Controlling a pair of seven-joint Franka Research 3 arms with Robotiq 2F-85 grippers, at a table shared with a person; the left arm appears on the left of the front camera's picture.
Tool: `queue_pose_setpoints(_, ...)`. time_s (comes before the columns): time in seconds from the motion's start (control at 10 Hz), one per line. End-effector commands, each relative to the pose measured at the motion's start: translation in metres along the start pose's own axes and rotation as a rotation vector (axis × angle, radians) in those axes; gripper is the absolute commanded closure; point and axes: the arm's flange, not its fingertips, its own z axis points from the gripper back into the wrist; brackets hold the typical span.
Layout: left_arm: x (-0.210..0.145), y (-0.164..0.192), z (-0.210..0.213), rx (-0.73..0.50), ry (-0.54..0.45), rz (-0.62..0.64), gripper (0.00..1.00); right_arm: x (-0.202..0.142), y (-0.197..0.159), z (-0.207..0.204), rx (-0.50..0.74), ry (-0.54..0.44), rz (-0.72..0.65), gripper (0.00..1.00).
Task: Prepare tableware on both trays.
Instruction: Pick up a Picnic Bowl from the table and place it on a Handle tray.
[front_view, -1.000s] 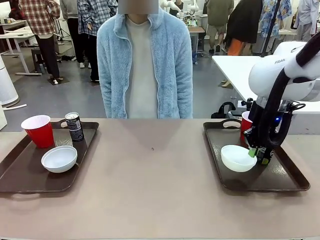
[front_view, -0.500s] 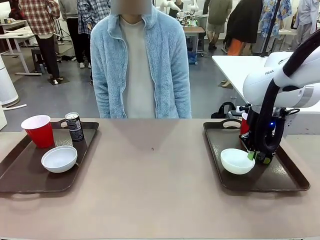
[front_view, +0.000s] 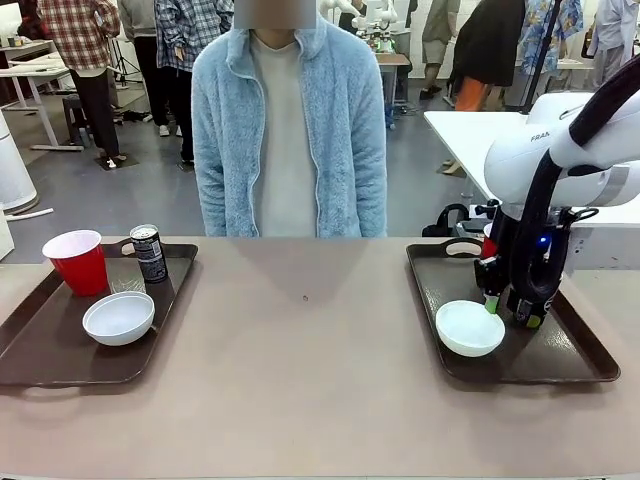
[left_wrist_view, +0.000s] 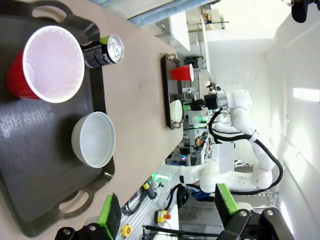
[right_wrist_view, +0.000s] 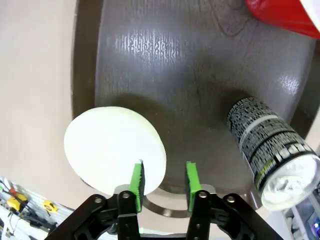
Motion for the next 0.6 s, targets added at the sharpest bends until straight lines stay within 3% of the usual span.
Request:
queue_pose_setpoints(0.0, -0.001, -0.002, 0.002, -0.007, 0.001, -0.004, 0.00, -0.017, 0.003, 0.011, -0.040, -0.007, 0.033, 0.00)
queue_pose_setpoints(0.5, -0.001, -0.002, 0.002, -0.007, 0.001, -0.004, 0.00, -0.085, 0.017, 0.061, 0.043, -0.005, 0.153, 0.00)
